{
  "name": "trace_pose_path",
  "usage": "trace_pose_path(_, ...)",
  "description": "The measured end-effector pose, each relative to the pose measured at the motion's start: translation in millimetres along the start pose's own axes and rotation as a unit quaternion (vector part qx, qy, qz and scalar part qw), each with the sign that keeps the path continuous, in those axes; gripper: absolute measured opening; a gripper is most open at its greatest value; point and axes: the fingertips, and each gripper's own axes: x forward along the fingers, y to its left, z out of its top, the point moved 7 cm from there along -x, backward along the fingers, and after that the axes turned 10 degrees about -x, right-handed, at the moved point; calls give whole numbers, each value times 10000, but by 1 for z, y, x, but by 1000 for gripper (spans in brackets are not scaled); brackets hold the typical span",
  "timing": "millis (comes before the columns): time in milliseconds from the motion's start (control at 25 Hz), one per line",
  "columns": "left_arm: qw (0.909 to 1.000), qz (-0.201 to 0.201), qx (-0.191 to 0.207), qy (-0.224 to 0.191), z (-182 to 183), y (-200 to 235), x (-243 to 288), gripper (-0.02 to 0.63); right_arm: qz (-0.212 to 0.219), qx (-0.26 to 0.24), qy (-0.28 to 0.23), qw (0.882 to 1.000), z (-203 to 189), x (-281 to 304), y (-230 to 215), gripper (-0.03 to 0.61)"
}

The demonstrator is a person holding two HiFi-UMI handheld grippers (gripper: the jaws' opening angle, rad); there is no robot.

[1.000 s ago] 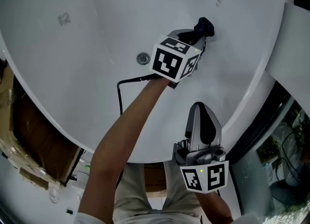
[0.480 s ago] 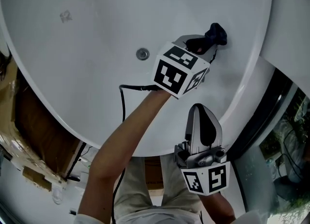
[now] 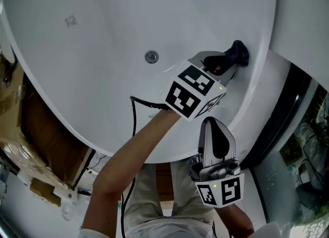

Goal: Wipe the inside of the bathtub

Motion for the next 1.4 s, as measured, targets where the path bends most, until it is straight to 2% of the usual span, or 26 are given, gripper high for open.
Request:
trace_pose_path(120,9999,-140,8,46,-6,-14,4,58,-31,14,-22,10000,1,-7,1,6)
trace_pose_path(280,10000,-55,14,64,-15,-16,11,58,3,-10,-17,10000,1,-12,1,6)
trace_pose_path(880,9997,164,60,190,-29,5,25,58,-169,-7,242,9996,-23,-13,-14,6)
trace_pose_path(1080,9997,127,119,196,-28,15,30,58,-279,59,546,9981,-28,-2,-17,6)
trace_pose_path(1400,9977,65,539,399,-23,39,37,58,147,105,1118,9936,-48,25,-9,6)
